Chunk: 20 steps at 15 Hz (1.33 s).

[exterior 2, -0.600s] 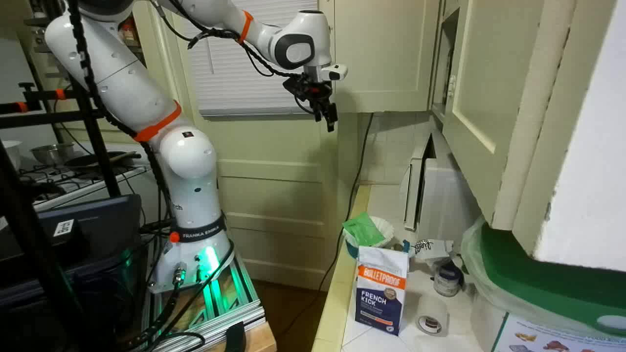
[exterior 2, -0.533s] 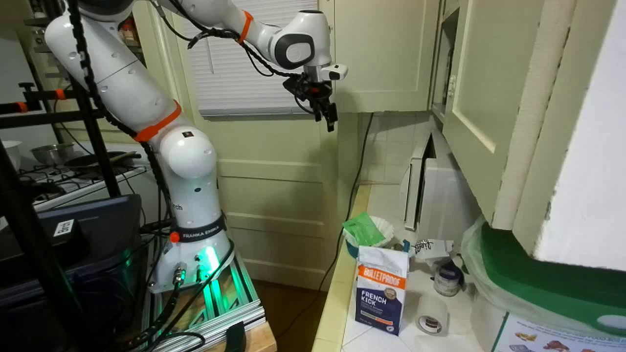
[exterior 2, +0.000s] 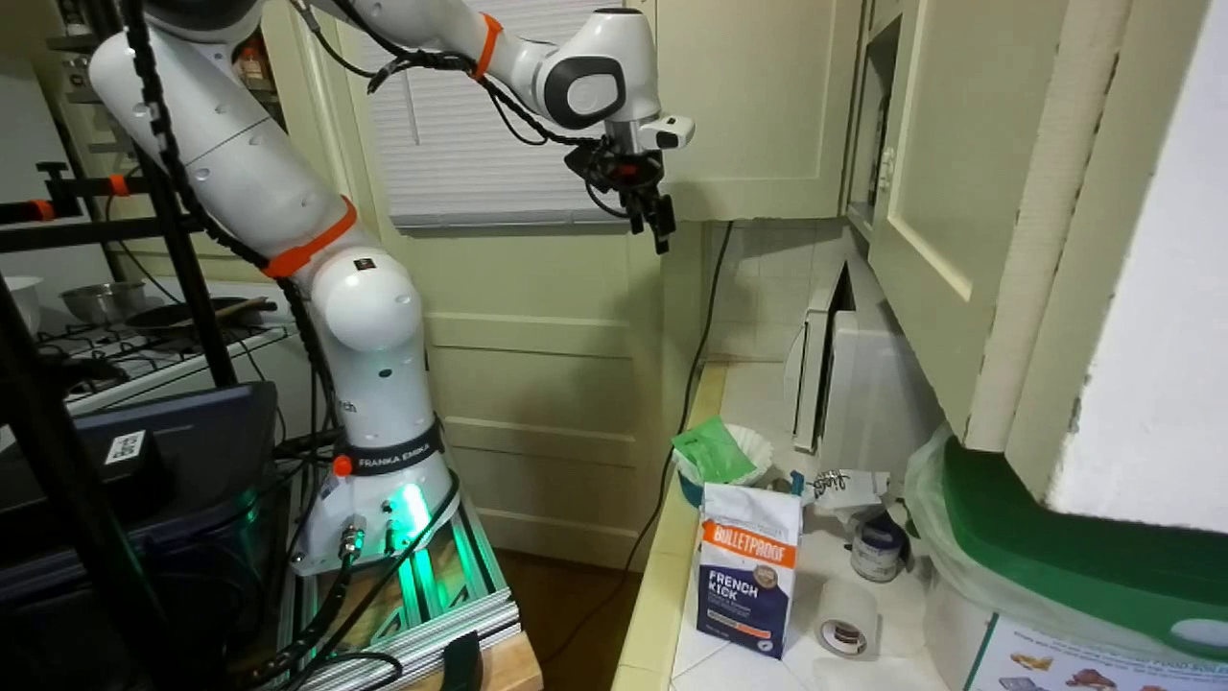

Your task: Open the microwave, then put the blue bowl inside

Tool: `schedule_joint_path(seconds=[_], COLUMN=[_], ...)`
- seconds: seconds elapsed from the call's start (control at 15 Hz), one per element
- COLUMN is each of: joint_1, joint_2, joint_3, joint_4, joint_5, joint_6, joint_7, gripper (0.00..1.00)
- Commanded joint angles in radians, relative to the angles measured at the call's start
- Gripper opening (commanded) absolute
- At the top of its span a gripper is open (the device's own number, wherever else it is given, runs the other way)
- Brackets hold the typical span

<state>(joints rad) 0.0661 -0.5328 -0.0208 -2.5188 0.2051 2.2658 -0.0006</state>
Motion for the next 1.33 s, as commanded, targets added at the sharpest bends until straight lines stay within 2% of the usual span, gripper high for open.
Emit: schedule_joint_path(seconds=[0.0, 0.2, 0.53, 0.73, 0.87, 1.2, 1.27], joint_1=[-0.024, -0.02, -0.026, -0.035, -0.039, -0.045, -0.059], joint_2=[0.021, 0.053, 0.145, 0.19, 0.168, 0.197, 0.212], joint_3=[-0.043, -0.088, -0.122, -0.13, -0.117, -0.118, -0.113], joint_4=[0.049, 0.089, 0.153, 0.186, 0.158, 0.185, 0.19], joint_5=[-0.054, -0.106, -0.146, -0.154, -0.14, -0.139, -0.166], joint_6=[-0.037, -0.086, -0.093, -0.094, -0.064, -0.064, -0.033], joint_7=[-0.117, -0.274, -0.397, -0.426, -0.399, -0.399, -0.373], gripper=[1.0, 1.0, 1.0, 1.0, 1.0, 1.0, 1.0])
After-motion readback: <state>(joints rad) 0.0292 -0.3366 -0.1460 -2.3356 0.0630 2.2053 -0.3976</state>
